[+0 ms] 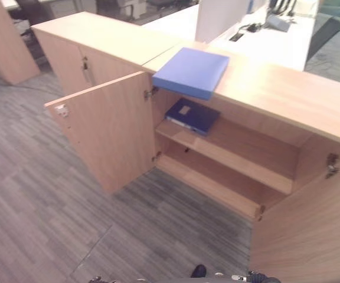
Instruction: Put the empty folder in the office cabinet
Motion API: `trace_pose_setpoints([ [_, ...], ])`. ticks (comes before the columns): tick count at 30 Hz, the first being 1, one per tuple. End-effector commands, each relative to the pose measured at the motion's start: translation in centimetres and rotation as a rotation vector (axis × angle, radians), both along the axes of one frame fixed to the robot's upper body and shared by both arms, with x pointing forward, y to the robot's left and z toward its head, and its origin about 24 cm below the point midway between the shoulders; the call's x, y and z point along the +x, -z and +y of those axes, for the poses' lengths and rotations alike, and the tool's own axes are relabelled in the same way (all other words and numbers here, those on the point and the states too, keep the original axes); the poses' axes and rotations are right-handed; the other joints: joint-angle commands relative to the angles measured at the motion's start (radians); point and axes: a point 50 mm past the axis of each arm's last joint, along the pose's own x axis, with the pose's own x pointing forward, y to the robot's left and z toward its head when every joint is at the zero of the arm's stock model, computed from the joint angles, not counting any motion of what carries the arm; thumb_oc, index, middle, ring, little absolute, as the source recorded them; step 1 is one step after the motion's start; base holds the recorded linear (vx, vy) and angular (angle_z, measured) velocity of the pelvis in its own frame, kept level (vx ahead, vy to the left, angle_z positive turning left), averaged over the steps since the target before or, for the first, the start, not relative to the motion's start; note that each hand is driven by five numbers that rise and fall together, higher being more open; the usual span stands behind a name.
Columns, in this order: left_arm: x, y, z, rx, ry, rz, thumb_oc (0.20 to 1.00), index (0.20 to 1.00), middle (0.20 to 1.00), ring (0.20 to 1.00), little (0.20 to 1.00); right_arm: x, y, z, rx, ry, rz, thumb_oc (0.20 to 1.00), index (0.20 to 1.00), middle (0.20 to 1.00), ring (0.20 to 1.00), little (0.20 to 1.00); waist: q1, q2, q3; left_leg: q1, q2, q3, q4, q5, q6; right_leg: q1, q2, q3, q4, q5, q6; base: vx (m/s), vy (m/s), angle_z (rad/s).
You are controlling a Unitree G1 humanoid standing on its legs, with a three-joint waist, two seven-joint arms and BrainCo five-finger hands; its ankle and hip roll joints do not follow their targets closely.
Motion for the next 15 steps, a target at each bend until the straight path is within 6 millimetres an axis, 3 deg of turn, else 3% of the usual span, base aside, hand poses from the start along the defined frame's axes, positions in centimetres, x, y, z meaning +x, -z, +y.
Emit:
trace_pose_setpoints([
  [1, 1.1, 0.2, -1.2, -0.039, -0.024, -0.060, 1.000, 1.000, 1.000, 1.000, 1.000, 0.9, -0.6, -1.7, -0.060, 0.023, 0.001, 1.000, 1.000, 1.000, 1.000, 1.000, 0.030, -0.002, 0.074, -0.052, -0.023, -0.084, -0.064, -0.025, 0.011, 0.078, -0.014, 0.036, -0.035, -0.029, 0.058, 0.14, 0.124, -0.49],
  [3, 0.9, 0.2, -1.3, -0.048, -0.050, -0.063, 1.000, 1.000, 1.000, 1.000, 1.000, 0.7, -0.6, -2.0, -0.071, 0.023, 0.004, 1.000, 1.000, 1.000, 1.000, 1.000, 0.046, -0.003, 0.071, -0.057, -0.024, -0.149, -0.210, -0.002, -0.003, 0.089, -0.022, 0.069, -0.041, -0.032, 0.072, 0.14, 0.132, -0.34],
  [4, 0.8, 0.2, -1.3, -0.048, -0.050, -0.063, 1.000, 1.000, 1.000, 1.000, 1.000, 0.7, -0.6, -2.0, -0.071, 0.023, 0.004, 1.000, 1.000, 1.000, 1.000, 1.000, 0.047, -0.004, 0.072, -0.052, -0.025, -0.147, -0.218, 0.002, -0.003, 0.090, -0.023, 0.070, -0.041, -0.032, 0.072, 0.12, 0.103, -0.30],
  [6, 0.8, 0.2, -1.2, -0.043, -0.074, -0.073, 1.000, 1.000, 1.000, 1.000, 1.000, 0.6, -0.7, -2.3, -0.082, 0.022, 0.006, 1.000, 1.000, 1.000, 1.000, 1.000, 0.065, 0.008, 0.070, -0.074, -0.022, -0.275, -0.391, 0.126, -0.034, 0.095, -0.022, 0.113, -0.045, -0.029, 0.077, 0.12, 0.184, -0.69],
  [8, 1.1, 0.2, -1.3, -0.042, -0.079, -0.082, 1.000, 1.000, 1.000, 1.000, 1.000, 0.3, -0.7, -2.6, -0.095, 0.020, 0.014, 1.000, 1.000, 1.000, 1.000, 1.000, 0.069, 0.028, 0.066, -0.061, 0.006, -0.339, -0.495, 0.176, -0.056, 0.104, -0.020, 0.151, -0.038, -0.039, 0.086, 0.14, 0.226, -0.58],
  [10, 1.2, 0.3, -1.9, -0.061, -0.054, -0.077, 1.000, 1.000, 1.000, 1.000, 1.000, -0.4, -0.8, -3.3, -0.103, 0.044, 0.032, 1.000, 1.000, 1.000, 1.000, 1.000, 0.050, 0.064, 0.038, -0.036, 0.001, -0.349, -0.549, 0.162, -0.064, 0.114, -0.043, 0.177, -0.041, -0.037, 0.110, 0.18, 0.307, -0.59],
  [13, 1.5, 0.4, -2.3, -0.072, -0.017, -0.072, 1.000, 1.000, 1.000, 1.000, 1.000, -1.0, -0.8, -3.5, -0.109, 0.069, 0.048, 1.000, 1.000, 1.000, 1.000, 1.000, 0.033, 0.070, 0.016, -0.020, -0.027, -0.335, -0.547, 0.142, -0.059, 0.115, -0.077, 0.195, -0.053, -0.011, 0.127, 0.19, 0.343, -0.64],
  [14, 2.5, 0.3, -2.6, -0.081, 0.045, -0.090, 1.000, 1.000, 1.000, 1.000, 1.000, -1.8, -0.6, -3.3, -0.100, 0.070, 0.079, 1.000, 1.000, 1.000, 1.000, 1.000, 0.024, 0.070, 0.010, 0.014, -0.068, -0.305, -0.553, 0.117, -0.039, 0.122, -0.116, 0.222, -0.063, 0.013, 0.150, 0.17, 0.356, -0.75],
  [15, 2.5, 0.3, -2.6, -0.081, 0.045, -0.090, 1.000, 1.000, 1.000, 1.000, 1.000, -1.8, -0.6, -3.3, -0.100, 0.070, 0.078, 1.000, 1.000, 1.000, 1.000, 1.000, 0.023, 0.069, 0.008, 0.010, -0.070, -0.306, -0.553, 0.119, -0.038, 0.120, -0.117, 0.221, -0.064, 0.015, 0.151, 0.19, 0.454, -0.70],
])
